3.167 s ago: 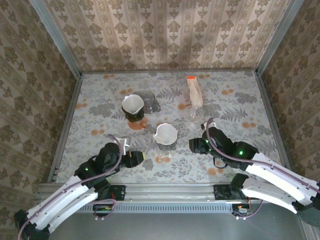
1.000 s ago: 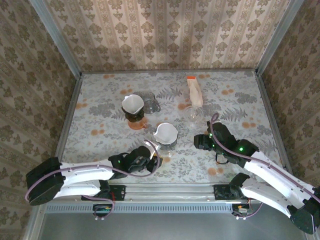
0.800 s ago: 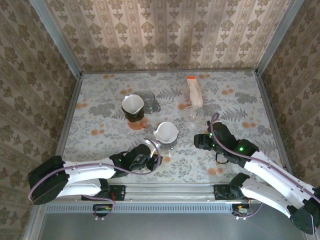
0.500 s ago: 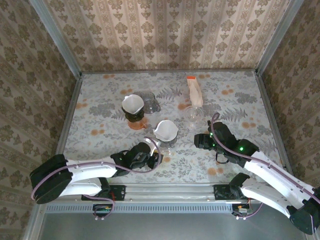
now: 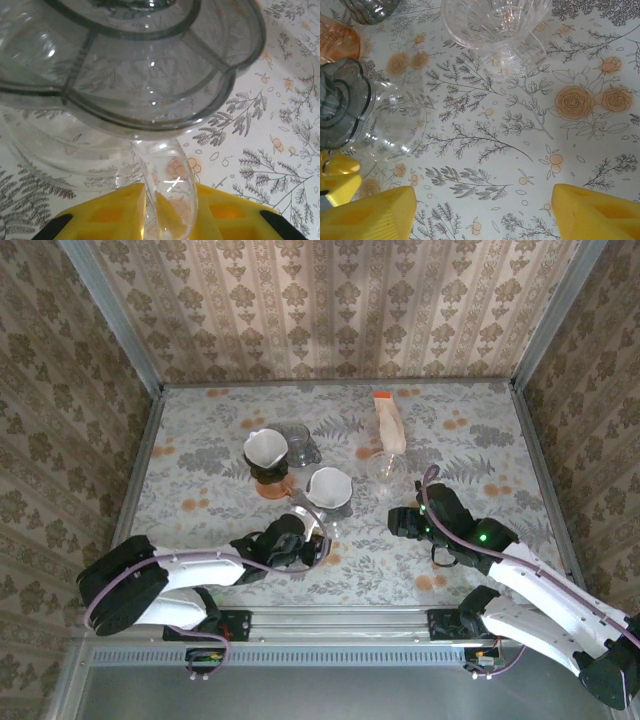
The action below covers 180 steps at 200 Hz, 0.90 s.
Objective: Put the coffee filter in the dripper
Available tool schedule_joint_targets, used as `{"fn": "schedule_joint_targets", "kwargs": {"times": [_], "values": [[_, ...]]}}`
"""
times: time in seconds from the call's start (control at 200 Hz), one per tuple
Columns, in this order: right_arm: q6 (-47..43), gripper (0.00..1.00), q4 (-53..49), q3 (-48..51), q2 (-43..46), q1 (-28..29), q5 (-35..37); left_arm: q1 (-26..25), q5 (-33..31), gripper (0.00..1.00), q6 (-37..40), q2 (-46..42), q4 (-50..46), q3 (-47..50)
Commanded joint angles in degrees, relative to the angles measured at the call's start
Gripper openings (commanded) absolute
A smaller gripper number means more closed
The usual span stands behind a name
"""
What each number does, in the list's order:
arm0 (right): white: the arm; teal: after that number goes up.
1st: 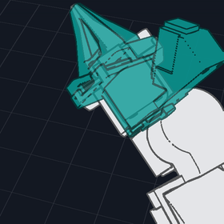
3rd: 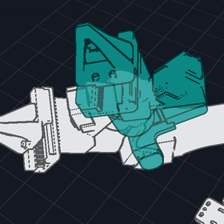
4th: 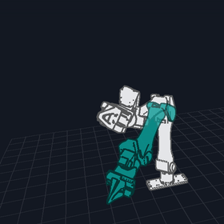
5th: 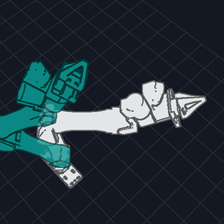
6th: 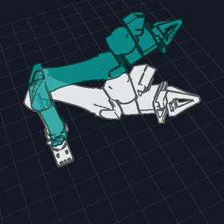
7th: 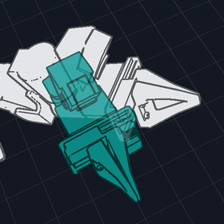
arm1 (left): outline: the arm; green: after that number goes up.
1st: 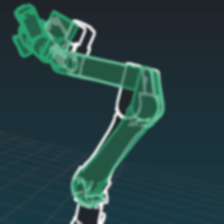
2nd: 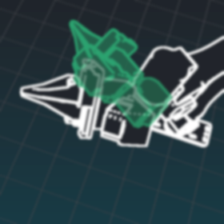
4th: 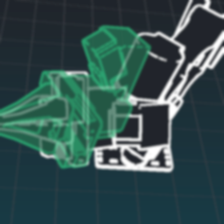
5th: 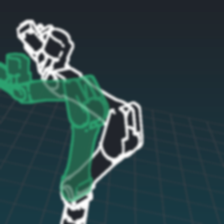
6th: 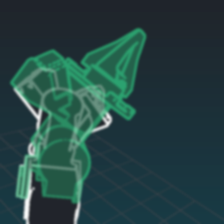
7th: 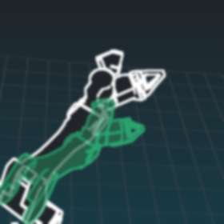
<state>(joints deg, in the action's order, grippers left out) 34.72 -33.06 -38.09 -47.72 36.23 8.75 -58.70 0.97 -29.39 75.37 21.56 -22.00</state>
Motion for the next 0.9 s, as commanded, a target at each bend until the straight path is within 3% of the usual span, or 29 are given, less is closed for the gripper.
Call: {"fn": "schedule_joint_targets", "kwargs": {"times": [0.0,0.6,0.895], "values": [[-0.4,0.74,0.9,-0.2,0.8,-0.5,-0.5,1.5,2.5,0.28,1.6,2.7,2.1,-2.5],[-0.9,0.74,1.9,1.0,2.5,-2.1,-2.0,9.2,10.9,0.27,7.3,17.1,2.8,-14.1],[-1.3,0.74,2.1,1.3,2.8,-2.9,-2.9,9.8,12.2,0.27,9.1,23.5,3.2,-19.6]]}}
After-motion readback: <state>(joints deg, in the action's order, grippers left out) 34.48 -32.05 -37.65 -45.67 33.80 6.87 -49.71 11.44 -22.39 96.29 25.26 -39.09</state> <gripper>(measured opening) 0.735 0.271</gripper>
